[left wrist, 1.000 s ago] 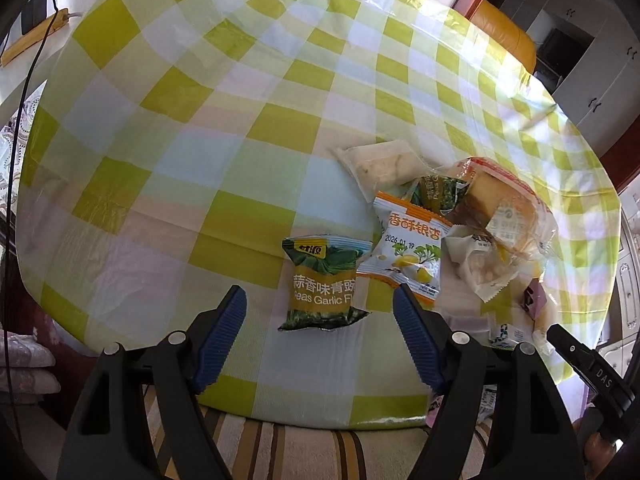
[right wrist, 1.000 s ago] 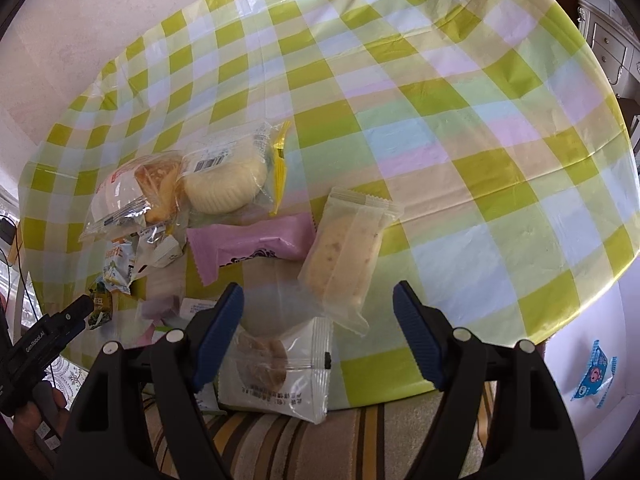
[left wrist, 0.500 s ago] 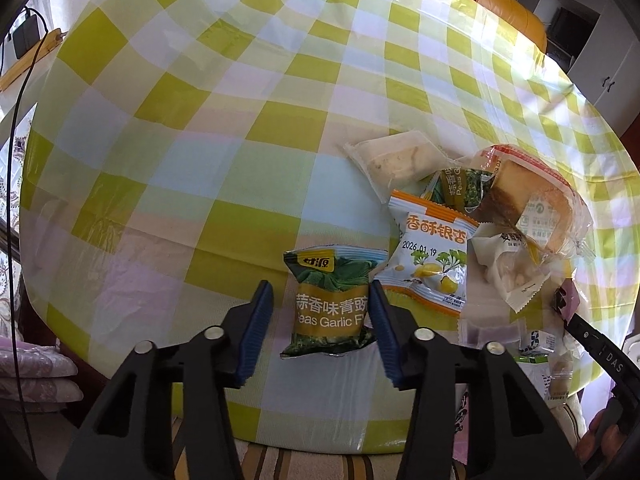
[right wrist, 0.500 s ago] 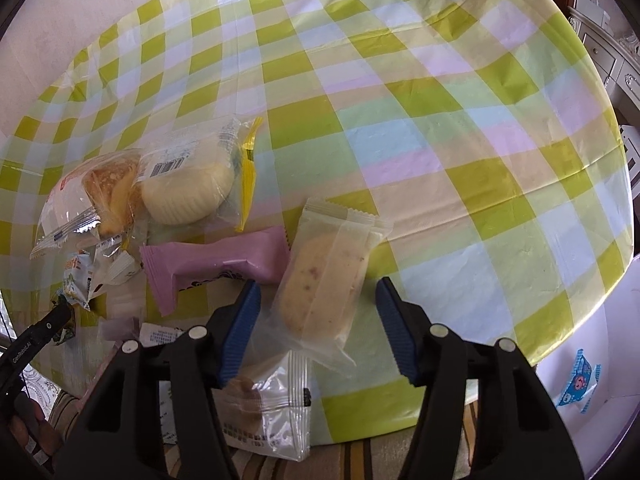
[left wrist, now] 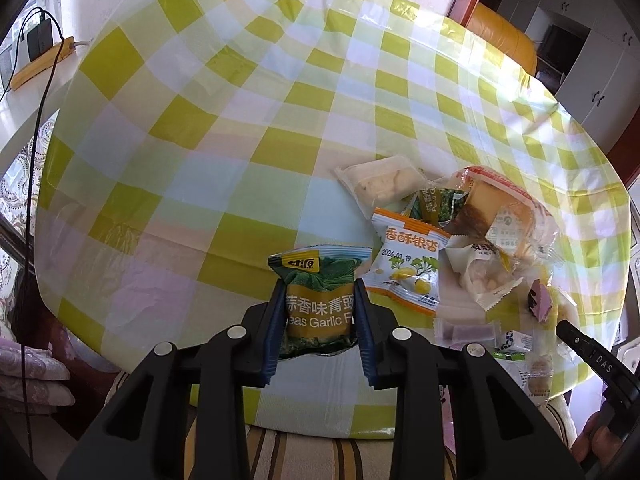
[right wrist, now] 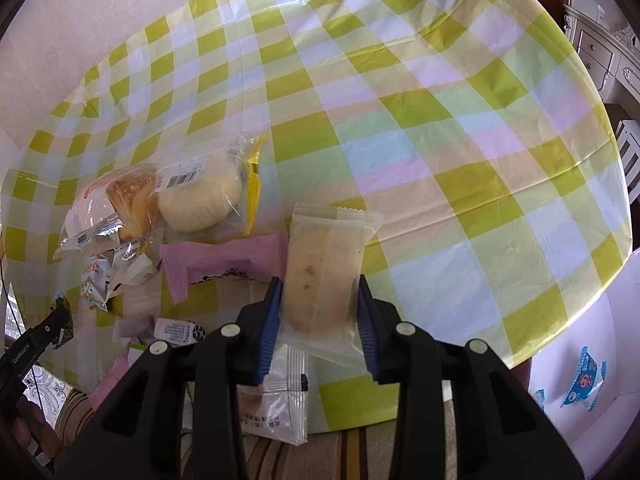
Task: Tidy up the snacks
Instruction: 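Grasp green garlic pea bag with left tool while right tool grasps clear pastry bag, then carry both snacks into the white box and open both tools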
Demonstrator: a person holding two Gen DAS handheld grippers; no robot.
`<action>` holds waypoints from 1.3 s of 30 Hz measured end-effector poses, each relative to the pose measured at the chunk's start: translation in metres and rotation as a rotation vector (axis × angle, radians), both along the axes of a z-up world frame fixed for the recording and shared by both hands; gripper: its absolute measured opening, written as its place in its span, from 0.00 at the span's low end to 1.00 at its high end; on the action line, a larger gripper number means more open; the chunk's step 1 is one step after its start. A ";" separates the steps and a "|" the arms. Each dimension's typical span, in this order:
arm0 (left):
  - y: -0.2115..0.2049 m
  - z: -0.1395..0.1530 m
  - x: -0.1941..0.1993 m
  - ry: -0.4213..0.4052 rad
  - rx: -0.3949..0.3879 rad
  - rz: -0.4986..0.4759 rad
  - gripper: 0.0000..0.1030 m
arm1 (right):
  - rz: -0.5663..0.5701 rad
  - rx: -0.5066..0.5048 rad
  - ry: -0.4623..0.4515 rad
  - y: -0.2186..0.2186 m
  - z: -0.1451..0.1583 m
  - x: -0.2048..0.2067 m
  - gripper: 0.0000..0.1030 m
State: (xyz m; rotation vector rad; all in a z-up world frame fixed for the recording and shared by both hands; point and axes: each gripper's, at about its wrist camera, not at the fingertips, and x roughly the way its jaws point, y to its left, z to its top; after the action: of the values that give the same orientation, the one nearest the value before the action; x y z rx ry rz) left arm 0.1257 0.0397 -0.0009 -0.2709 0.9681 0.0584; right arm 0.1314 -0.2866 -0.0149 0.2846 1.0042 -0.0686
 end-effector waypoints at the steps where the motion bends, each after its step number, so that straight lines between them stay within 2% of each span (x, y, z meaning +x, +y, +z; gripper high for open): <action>1: -0.002 0.003 -0.002 -0.006 -0.001 -0.005 0.30 | -0.003 0.003 -0.006 -0.002 0.003 -0.003 0.35; 7: -0.025 0.015 -0.014 -0.030 -0.007 -0.060 0.30 | -0.029 0.036 -0.022 -0.024 0.011 -0.022 0.35; 16: -0.088 0.029 -0.031 -0.061 -0.008 -0.215 0.30 | -0.095 0.073 -0.040 -0.069 0.024 -0.056 0.35; 26: -0.170 0.032 -0.040 -0.055 -0.023 -0.439 0.30 | -0.202 0.042 -0.020 -0.125 0.021 -0.087 0.35; 39: -0.292 0.026 -0.061 -0.005 -0.064 -0.782 0.30 | -0.361 -0.011 0.051 -0.191 -0.001 -0.128 0.35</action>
State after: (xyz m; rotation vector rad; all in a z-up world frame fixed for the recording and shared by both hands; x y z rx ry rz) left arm 0.0650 -0.2523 0.0252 0.0629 1.0164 -0.6874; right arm 0.0037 -0.4778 -0.0155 0.4532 0.9931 -0.4106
